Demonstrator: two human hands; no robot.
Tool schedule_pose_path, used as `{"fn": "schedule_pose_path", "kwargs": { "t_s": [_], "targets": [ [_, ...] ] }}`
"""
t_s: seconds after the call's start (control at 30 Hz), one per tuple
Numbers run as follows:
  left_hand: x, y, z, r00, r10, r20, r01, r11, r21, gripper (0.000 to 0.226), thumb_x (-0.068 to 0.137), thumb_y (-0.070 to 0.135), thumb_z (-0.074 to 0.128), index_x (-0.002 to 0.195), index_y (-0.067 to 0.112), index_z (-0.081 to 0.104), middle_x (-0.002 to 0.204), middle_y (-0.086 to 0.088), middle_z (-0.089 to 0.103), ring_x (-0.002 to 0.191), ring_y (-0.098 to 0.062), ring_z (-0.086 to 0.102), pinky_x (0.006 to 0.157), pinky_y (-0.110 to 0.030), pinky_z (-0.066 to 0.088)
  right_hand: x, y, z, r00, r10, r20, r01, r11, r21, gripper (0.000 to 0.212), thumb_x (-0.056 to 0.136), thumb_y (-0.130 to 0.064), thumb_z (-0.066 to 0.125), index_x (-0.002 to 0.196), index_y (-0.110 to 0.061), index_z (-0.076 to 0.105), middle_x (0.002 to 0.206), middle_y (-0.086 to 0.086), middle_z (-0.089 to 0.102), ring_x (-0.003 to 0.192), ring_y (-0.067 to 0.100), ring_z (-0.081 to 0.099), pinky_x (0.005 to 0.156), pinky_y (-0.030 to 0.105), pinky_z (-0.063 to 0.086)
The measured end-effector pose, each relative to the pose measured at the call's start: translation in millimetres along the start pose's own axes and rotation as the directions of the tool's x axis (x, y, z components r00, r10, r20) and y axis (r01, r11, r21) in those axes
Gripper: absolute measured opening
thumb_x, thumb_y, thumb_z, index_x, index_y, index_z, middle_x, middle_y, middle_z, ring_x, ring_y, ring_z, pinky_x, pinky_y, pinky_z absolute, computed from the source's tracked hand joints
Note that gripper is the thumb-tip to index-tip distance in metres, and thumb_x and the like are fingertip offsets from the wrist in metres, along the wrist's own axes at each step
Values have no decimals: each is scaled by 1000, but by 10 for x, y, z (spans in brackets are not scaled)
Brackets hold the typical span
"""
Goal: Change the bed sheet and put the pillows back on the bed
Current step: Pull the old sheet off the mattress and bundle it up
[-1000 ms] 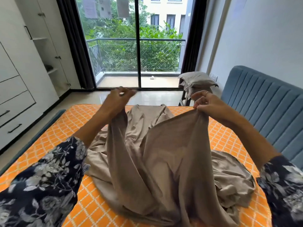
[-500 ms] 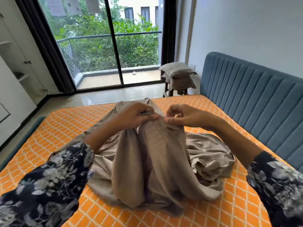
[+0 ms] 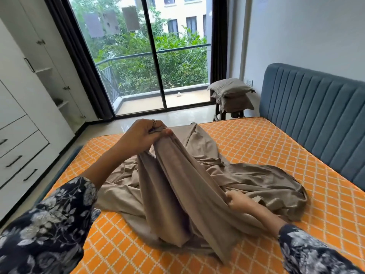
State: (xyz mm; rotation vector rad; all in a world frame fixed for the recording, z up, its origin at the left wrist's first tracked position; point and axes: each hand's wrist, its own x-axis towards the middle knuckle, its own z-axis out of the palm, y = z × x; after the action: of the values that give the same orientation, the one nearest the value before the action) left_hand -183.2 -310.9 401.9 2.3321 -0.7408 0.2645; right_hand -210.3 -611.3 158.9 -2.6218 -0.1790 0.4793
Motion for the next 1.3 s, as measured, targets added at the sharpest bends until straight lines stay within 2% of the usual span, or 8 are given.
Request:
{"fn": "schedule_pose_path", "kwargs": {
  "t_s": [0.27, 0.4, 0.53, 0.73, 0.9, 1.0, 1.27, 1.3],
  "targets": [
    [-75, -96, -342, 985, 18, -171, -2, 996, 93, 72, 79, 62, 48, 74, -8, 59, 68, -27, 53, 64, -13, 44, 61, -33, 40, 211, 245, -1100, 923, 201, -329, -169, 978, 124, 30, 88, 1, 45, 106, 0, 69, 112, 18, 67, 104, 33, 60, 74, 30, 43],
    [1, -205, -535, 958, -42, -284, 81, 989, 125, 68, 75, 65, 49, 59, -2, 44, 55, -14, 37, 56, -15, 36, 54, -30, 28, -13, -195, -2610, 550, 308, -776, -8, 931, 364, 49, 79, -21, 40, 109, 10, 63, 113, 34, 60, 108, 45, 56, 90, 44, 45],
    [88, -229, -572, 925, -92, -370, 127, 989, 72, 40, 82, 47, 70, 80, 7, 68, 74, -9, 67, 73, -21, 64, 68, -30, 48, -406, -863, -3322, 202, 210, -957, 224, 941, 254, 35, 93, -14, 38, 111, 5, 61, 118, 24, 61, 110, 35, 55, 88, 33, 38],
    [352, 197, -224, 968, -131, -212, 126, 991, -37, 59, 70, 33, 83, 122, 34, 56, 86, 3, 65, 81, -2, 61, 64, -1, 39, -477, -1567, -2645, 664, -369, -650, 337, 924, -180, 14, 86, -18, 60, 85, -12, 72, 79, 4, 67, 78, 16, 60, 62, 14, 41],
    [576, 473, 171, 999, 31, 44, -34, 997, 70, 22, 79, 35, 78, 94, 20, 72, 71, 9, 61, 61, 6, 54, 57, -7, 37, -412, -1953, -2296, 697, -522, -492, 503, 845, -183, 15, 82, -22, 71, 72, -13, 68, 58, -4, 53, 57, 5, 45, 54, 16, 31],
    [554, 393, 219, 993, 43, 112, -59, 987, 151, 52, 85, 34, 72, 51, 17, 37, 49, 6, 31, 45, -5, 34, 48, -19, 26, -402, -1809, -2219, 753, -508, -419, 539, 841, -50, 18, 84, -21, 70, 71, -9, 67, 55, -5, 51, 53, 1, 42, 57, 24, 32],
    [385, 348, 198, 987, 117, 113, -132, 982, 137, 48, 92, 25, 63, 58, 7, 35, 45, 6, 26, 44, 6, 45, 49, -16, 27, -422, -1219, -1489, 839, -486, -244, 525, 841, 132, 32, 96, -18, 57, 78, 8, 60, 64, 3, 49, 51, 0, 40, 52, 16, 32],
    [374, 333, 165, 992, 99, 78, -107, 987, 118, 47, 92, 24, 63, 59, 5, 35, 41, 7, 30, 72, 23, 53, 49, -17, 27, -391, -1080, -1310, 866, -438, -242, 480, 865, 150, 29, 95, -21, 58, 83, 5, 63, 66, 2, 54, 50, -1, 45, 53, 14, 35]
  ]
}}
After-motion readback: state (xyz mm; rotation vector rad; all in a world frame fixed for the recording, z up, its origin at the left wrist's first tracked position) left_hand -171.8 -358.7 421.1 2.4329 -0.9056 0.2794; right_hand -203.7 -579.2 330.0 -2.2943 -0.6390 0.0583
